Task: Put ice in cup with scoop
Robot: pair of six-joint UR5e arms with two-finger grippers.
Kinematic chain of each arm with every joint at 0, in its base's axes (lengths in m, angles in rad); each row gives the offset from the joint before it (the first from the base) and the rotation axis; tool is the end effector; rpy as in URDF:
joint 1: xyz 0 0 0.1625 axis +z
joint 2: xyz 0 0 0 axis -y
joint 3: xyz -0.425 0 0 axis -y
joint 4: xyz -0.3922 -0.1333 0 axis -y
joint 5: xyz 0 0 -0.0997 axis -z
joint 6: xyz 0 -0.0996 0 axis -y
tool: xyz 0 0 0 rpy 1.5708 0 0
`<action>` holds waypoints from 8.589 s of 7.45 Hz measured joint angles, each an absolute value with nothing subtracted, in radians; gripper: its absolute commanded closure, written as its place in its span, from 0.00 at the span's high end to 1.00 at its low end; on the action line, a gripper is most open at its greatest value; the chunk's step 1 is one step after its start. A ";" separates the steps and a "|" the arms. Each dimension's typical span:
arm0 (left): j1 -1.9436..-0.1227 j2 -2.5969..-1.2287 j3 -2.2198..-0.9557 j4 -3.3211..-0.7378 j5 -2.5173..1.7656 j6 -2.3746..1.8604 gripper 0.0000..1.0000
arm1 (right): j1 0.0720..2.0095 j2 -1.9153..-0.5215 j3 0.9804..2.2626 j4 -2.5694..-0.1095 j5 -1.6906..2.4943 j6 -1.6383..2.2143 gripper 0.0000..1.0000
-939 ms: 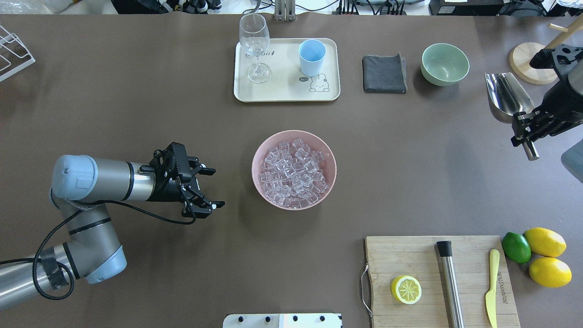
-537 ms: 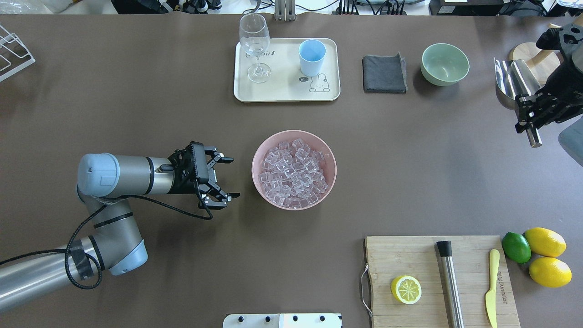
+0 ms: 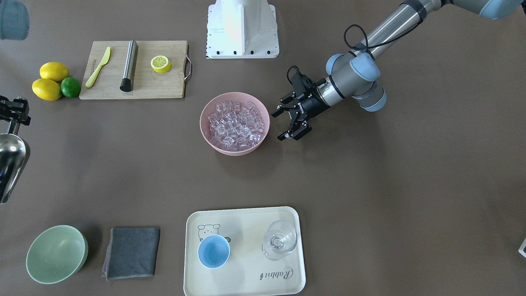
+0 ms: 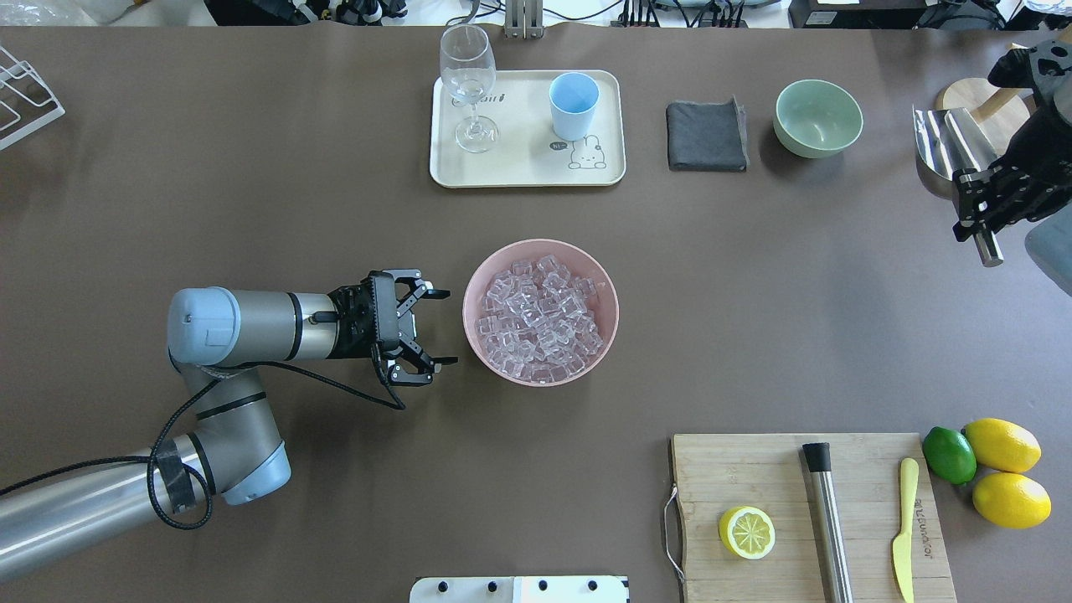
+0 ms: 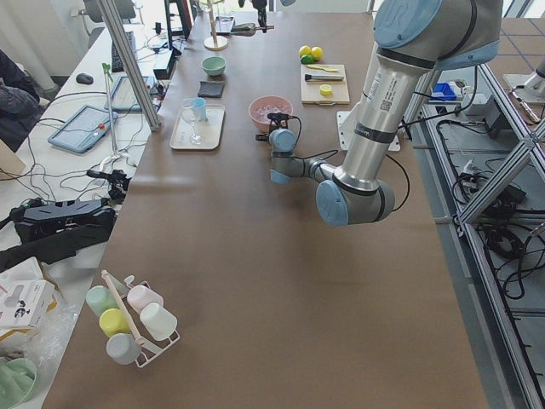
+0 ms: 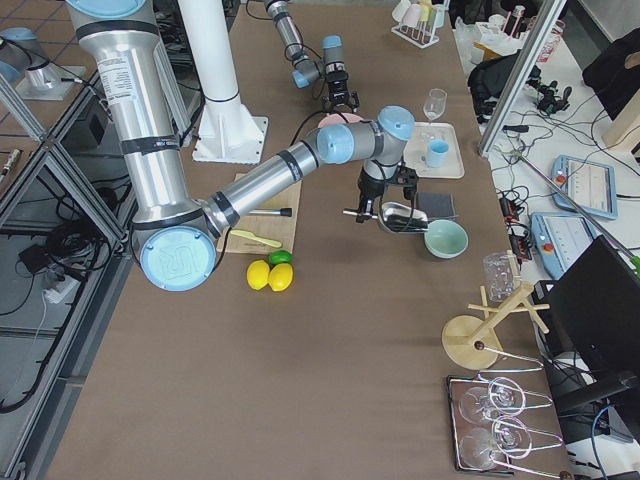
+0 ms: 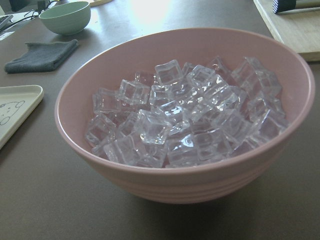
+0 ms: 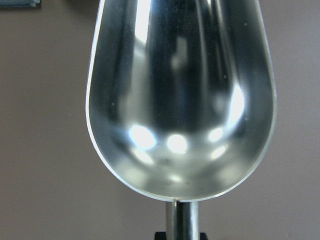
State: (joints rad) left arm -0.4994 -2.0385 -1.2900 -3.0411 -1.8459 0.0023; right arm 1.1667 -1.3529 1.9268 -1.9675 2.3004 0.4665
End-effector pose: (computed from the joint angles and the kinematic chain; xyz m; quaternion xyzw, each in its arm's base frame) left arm 0.5319 -0.4112 0.3614 0.5810 0.4517 0.4293 0.5237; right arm -0.1478 -0.5159 0.4200 -0.0749 -0.3571 -0.0025 0.9311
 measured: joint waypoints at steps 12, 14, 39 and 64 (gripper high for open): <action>-0.480 -2.134 -1.220 -3.014 -1.860 -0.126 0.97 | 1.222 -1.335 1.917 -1.937 2.363 0.321 0.00; -0.459 -2.134 -1.224 -3.014 -1.866 -0.154 0.97 | 1.221 -1.331 1.917 -1.937 2.363 0.321 0.00; -0.460 -2.132 -1.236 -3.016 -1.878 -0.170 0.97 | 0.684 -0.623 1.657 -2.636 1.750 -0.707 0.00; -0.460 -2.129 -1.238 -3.019 -1.878 -0.170 0.97 | 0.542 -0.551 1.449 -2.414 1.680 -0.506 0.00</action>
